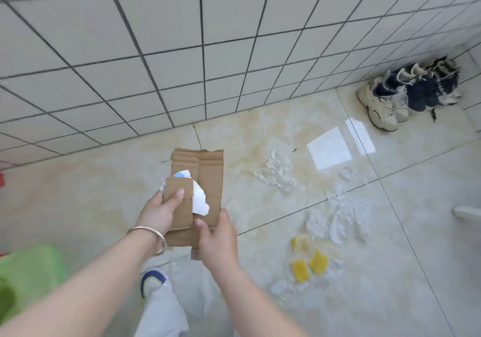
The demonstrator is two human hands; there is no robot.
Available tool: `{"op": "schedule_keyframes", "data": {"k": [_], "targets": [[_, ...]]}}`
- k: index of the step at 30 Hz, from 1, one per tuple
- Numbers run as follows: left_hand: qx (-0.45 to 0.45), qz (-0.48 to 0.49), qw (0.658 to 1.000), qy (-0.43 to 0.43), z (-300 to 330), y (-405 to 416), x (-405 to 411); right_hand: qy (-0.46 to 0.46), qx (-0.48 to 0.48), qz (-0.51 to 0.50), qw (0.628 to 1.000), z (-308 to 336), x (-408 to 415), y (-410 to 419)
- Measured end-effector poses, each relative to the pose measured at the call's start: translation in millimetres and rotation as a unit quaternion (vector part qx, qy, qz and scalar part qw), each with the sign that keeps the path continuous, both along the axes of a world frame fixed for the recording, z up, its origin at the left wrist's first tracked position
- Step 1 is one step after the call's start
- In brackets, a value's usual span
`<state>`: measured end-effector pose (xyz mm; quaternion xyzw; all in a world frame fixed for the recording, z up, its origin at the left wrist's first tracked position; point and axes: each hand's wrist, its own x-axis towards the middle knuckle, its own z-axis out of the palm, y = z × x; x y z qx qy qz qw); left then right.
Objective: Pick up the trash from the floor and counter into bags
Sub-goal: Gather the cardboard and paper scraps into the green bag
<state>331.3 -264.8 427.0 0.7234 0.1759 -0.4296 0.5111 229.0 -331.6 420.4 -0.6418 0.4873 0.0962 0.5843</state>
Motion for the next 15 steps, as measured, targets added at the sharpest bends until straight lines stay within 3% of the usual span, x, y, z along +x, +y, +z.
{"op": "schedule_keyframes", "data": {"k": [10, 15], "targets": [[-0.013, 0.102, 0.988, -0.113, 85, 106, -88, -0.058, 0.062, 0.133, 0.987, 91, -41, 55], [0.044, 0.192, 0.978, -0.069, 94, 176, -141, -0.019, 0.063, 0.245, 0.967, 109, -44, 121]]}}
